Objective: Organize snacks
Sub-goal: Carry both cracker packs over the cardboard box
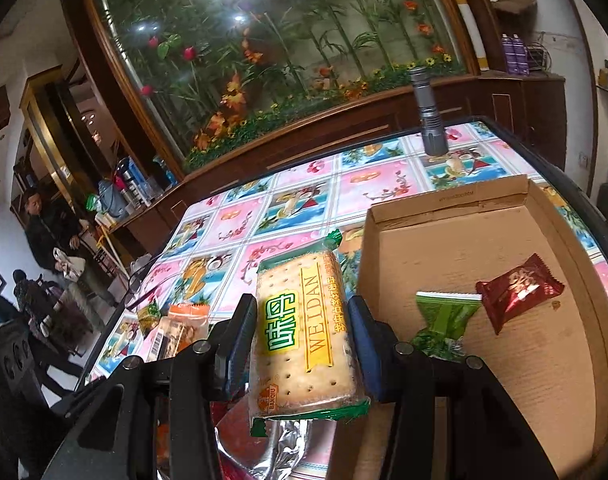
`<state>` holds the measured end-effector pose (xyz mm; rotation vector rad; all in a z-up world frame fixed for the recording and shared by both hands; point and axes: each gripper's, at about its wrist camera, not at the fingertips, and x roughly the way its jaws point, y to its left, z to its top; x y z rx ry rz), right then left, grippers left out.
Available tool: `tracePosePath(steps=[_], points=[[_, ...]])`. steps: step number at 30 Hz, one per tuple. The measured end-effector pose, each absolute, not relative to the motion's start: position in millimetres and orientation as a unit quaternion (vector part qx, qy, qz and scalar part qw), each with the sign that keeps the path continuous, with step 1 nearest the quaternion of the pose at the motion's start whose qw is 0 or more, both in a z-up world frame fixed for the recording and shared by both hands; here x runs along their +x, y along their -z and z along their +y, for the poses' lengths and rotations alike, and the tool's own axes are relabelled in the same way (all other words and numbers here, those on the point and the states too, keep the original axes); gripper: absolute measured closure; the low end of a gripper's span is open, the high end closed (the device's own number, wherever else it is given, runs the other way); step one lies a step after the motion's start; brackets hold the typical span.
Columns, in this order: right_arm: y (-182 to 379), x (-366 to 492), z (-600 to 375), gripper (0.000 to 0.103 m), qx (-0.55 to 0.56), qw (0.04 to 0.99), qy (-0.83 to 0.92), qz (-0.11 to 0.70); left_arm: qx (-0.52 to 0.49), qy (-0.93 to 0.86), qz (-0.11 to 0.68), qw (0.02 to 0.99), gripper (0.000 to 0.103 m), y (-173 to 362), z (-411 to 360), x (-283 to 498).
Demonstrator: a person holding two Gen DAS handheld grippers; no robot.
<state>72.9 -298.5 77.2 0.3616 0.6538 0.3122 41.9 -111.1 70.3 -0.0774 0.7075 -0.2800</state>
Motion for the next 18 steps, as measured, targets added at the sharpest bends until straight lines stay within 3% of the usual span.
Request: tracePosePath(steps=[18], points=[[-88.6, 73.4, -371.6, 0.052, 0.247, 0.919, -0.08, 0.296, -0.017, 0.208, 0.343, 0.916, 0.051, -80.4, -196.0, 38.4]])
